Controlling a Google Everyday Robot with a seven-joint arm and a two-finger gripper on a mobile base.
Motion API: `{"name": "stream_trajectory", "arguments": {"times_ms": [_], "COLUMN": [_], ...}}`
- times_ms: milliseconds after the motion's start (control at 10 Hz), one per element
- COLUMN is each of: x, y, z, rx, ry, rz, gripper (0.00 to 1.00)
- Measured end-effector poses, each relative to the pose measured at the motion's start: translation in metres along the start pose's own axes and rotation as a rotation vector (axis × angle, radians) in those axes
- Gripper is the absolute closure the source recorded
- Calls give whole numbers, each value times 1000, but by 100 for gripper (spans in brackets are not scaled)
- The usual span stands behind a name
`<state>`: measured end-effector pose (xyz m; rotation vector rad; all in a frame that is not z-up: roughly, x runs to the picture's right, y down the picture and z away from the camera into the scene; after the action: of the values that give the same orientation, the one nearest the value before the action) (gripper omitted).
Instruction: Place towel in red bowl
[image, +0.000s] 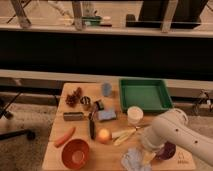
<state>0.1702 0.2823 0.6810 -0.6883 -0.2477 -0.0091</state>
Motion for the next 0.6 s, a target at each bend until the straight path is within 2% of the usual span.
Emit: {"name": "stream_trajectory", "arguments": {"times_ms": [600], "x": [11], "y": [13], "z": [23], "rx": [-29], "ry": [-25], "rz": [30], "gripper": [20]}}
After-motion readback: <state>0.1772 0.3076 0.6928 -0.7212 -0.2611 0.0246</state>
